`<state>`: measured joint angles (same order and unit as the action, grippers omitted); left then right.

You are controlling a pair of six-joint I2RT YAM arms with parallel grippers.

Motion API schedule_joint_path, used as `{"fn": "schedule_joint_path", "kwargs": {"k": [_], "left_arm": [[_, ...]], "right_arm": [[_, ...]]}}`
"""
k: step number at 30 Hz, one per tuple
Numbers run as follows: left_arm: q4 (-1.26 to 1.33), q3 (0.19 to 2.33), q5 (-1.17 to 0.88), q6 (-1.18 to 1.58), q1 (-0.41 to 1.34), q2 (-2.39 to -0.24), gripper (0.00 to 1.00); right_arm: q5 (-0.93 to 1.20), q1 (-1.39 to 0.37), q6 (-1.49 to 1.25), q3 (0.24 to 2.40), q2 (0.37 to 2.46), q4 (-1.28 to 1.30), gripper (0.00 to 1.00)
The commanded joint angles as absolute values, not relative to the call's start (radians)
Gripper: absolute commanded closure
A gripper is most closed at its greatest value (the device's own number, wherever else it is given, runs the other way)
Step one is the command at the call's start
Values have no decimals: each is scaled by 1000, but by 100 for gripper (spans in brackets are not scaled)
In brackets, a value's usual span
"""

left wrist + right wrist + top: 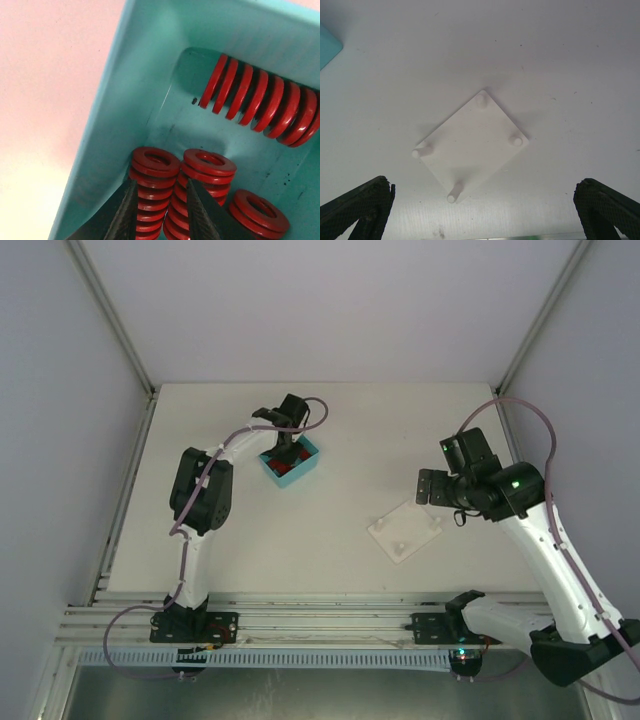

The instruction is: Install the large spring

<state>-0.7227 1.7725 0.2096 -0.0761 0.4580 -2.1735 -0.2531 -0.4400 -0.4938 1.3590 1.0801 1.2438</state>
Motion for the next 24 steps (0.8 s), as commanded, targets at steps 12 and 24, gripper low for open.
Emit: {"fn": "schedule_joint_path", "kwargs": {"k": [12,24], "left_arm": [[-785,1959,217,307,460,-2176,68],[-529,1719,5,745,448,-2083,67]], "right_arm": [[-265,-445,-511,1354,1057,1257,1],[-296,-444,-511,1339,1022,1277,1]]}}
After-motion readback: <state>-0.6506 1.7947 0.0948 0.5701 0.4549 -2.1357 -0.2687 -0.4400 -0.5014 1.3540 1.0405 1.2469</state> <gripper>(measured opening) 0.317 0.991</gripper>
